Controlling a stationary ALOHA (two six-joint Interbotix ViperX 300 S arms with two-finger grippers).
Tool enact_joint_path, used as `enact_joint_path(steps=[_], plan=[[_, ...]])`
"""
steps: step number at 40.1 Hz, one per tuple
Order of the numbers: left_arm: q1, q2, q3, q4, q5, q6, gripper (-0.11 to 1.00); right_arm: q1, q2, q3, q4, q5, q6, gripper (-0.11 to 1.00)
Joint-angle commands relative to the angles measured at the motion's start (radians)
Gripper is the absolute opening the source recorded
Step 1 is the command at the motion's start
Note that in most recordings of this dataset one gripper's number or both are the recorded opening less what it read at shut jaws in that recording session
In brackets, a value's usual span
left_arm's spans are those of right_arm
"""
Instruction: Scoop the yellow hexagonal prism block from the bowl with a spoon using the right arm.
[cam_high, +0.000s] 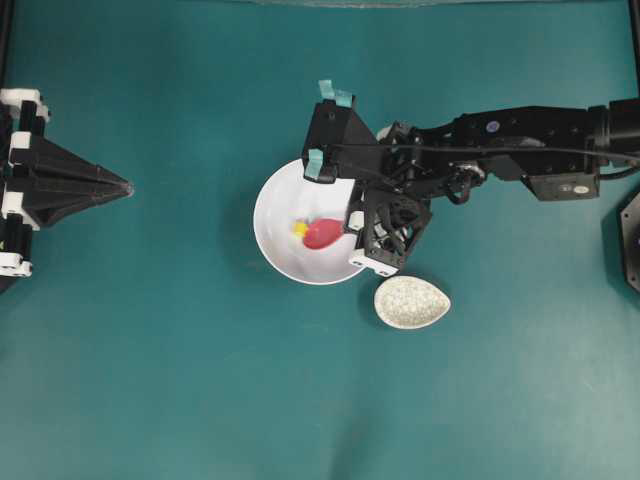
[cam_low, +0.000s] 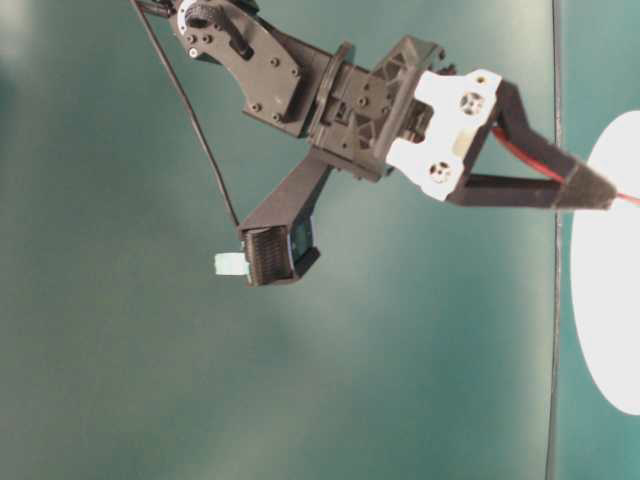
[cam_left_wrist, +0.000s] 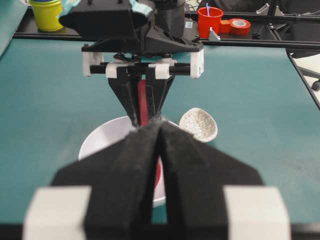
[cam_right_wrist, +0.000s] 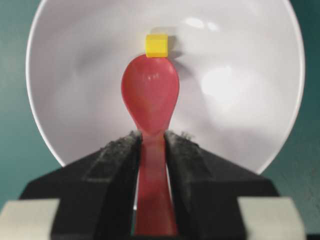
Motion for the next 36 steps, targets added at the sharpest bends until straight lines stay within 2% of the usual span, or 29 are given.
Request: enact_joint_path(steps=[1, 13, 36], plan=[[-0.002, 0.008, -0.025, 0.003, -0.006, -0.002, 0.00, 0.002, -0.012, -0.023, 0.000, -0.026, -0.003, 0.25], [-0.002, 0.008, -0.026, 0.003, -0.005, -0.005, 0.00, 0.002, -0.012, -0.023, -0.002, -0.080, -0.005, 0.25], [-0.002, 0.008, -0.026, 0.003, -0.005, -0.006, 0.00, 0.000, -0.017, -0.032, -0.037, -0.172, -0.003, 0.25]])
